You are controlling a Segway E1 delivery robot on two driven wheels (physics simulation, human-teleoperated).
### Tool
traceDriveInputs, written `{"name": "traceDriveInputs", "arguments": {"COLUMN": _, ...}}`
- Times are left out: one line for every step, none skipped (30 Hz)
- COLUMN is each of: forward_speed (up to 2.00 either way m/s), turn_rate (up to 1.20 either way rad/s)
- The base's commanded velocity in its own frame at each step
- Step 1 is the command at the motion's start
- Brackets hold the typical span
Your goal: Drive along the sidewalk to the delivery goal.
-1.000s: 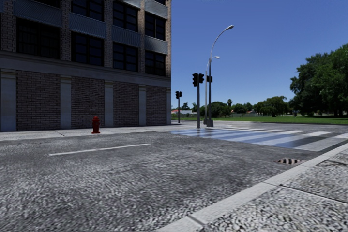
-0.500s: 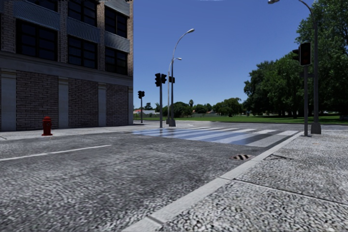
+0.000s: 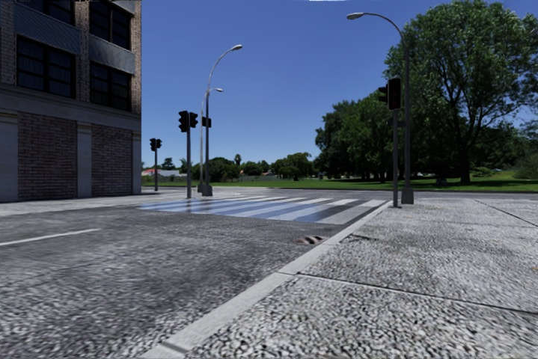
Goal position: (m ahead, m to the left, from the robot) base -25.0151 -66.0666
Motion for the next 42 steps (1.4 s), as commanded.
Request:
{"name": "traceDriveInputs", "arguments": {"forward_speed": 0.00, "turn_rate": -0.55}}
{"name": "traceDriveInputs", "arguments": {"forward_speed": 0.00, "turn_rate": -0.55}}
{"name": "traceDriveInputs", "arguments": {"forward_speed": 0.00, "turn_rate": -0.55}}
{"name": "traceDriveInputs", "arguments": {"forward_speed": 0.00, "turn_rate": -0.55}}
{"name": "traceDriveInputs", "arguments": {"forward_speed": 0.00, "turn_rate": -0.55}}
{"name": "traceDriveInputs", "arguments": {"forward_speed": 0.00, "turn_rate": -0.55}}
{"name": "traceDriveInputs", "arguments": {"forward_speed": 0.00, "turn_rate": -0.55}}
{"name": "traceDriveInputs", "arguments": {"forward_speed": 0.00, "turn_rate": -0.55}}
{"name": "traceDriveInputs", "arguments": {"forward_speed": 0.00, "turn_rate": -0.55}}
{"name": "traceDriveInputs", "arguments": {"forward_speed": 0.00, "turn_rate": -0.55}}
{"name": "traceDriveInputs", "arguments": {"forward_speed": 0.00, "turn_rate": -0.07}}
{"name": "traceDriveInputs", "arguments": {"forward_speed": 0.00, "turn_rate": -0.07}}
{"name": "traceDriveInputs", "arguments": {"forward_speed": 0.00, "turn_rate": 0.00}}
{"name": "traceDriveInputs", "arguments": {"forward_speed": 0.00, "turn_rate": 0.00}}
{"name": "traceDriveInputs", "arguments": {"forward_speed": 0.07, "turn_rate": 0.00}}
{"name": "traceDriveInputs", "arguments": {"forward_speed": 0.07, "turn_rate": 0.00}}
{"name": "traceDriveInputs", "arguments": {"forward_speed": 0.13, "turn_rate": 0.00}}
{"name": "traceDriveInputs", "arguments": {"forward_speed": 0.43, "turn_rate": 0.00}}
{"name": "traceDriveInputs", "arguments": {"forward_speed": 0.81, "turn_rate": 0.00}}
{"name": "traceDriveInputs", "arguments": {"forward_speed": 0.81, "turn_rate": 0.00}}
{"name": "traceDriveInputs", "arguments": {"forward_speed": 1.00, "turn_rate": 0.00}}
{"name": "traceDriveInputs", "arguments": {"forward_speed": 1.04, "turn_rate": -0.02}}
{"name": "traceDriveInputs", "arguments": {"forward_speed": 1.04, "turn_rate": -0.31}}
{"name": "traceDriveInputs", "arguments": {"forward_speed": 1.05, "turn_rate": -0.50}}
{"name": "traceDriveInputs", "arguments": {"forward_speed": 1.05, "turn_rate": -0.50}}
{"name": "traceDriveInputs", "arguments": {"forward_speed": 1.05, "turn_rate": -0.60}}
{"name": "traceDriveInputs", "arguments": {"forward_speed": 1.07, "turn_rate": -0.62}}
{"name": "traceDriveInputs", "arguments": {"forward_speed": 1.16, "turn_rate": -0.62}}
{"name": "traceDriveInputs", "arguments": {"forward_speed": 1.16, "turn_rate": -0.62}}
{"name": "traceDriveInputs", "arguments": {"forward_speed": 1.24, "turn_rate": -0.62}}
{"name": "traceDriveInputs", "arguments": {"forward_speed": 1.27, "turn_rate": -0.62}}
{"name": "traceDriveInputs", "arguments": {"forward_speed": 1.27, "turn_rate": -0.62}}
{"name": "traceDriveInputs", "arguments": {"forward_speed": 1.27, "turn_rate": -0.62}}
{"name": "traceDriveInputs", "arguments": {"forward_speed": 1.27, "turn_rate": -0.62}}
{"name": "traceDriveInputs", "arguments": {"forward_speed": 1.27, "turn_rate": -0.62}}
{"name": "traceDriveInputs", "arguments": {"forward_speed": 1.28, "turn_rate": -0.62}}
{"name": "traceDriveInputs", "arguments": {"forward_speed": 1.28, "turn_rate": -0.62}}
{"name": "traceDriveInputs", "arguments": {"forward_speed": 1.28, "turn_rate": -0.62}}
{"name": "traceDriveInputs", "arguments": {"forward_speed": 1.28, "turn_rate": -0.62}}
{"name": "traceDriveInputs", "arguments": {"forward_speed": 1.28, "turn_rate": -0.62}}
{"name": "traceDriveInputs", "arguments": {"forward_speed": 1.28, "turn_rate": -0.62}}
{"name": "traceDriveInputs", "arguments": {"forward_speed": 1.28, "turn_rate": -0.62}}
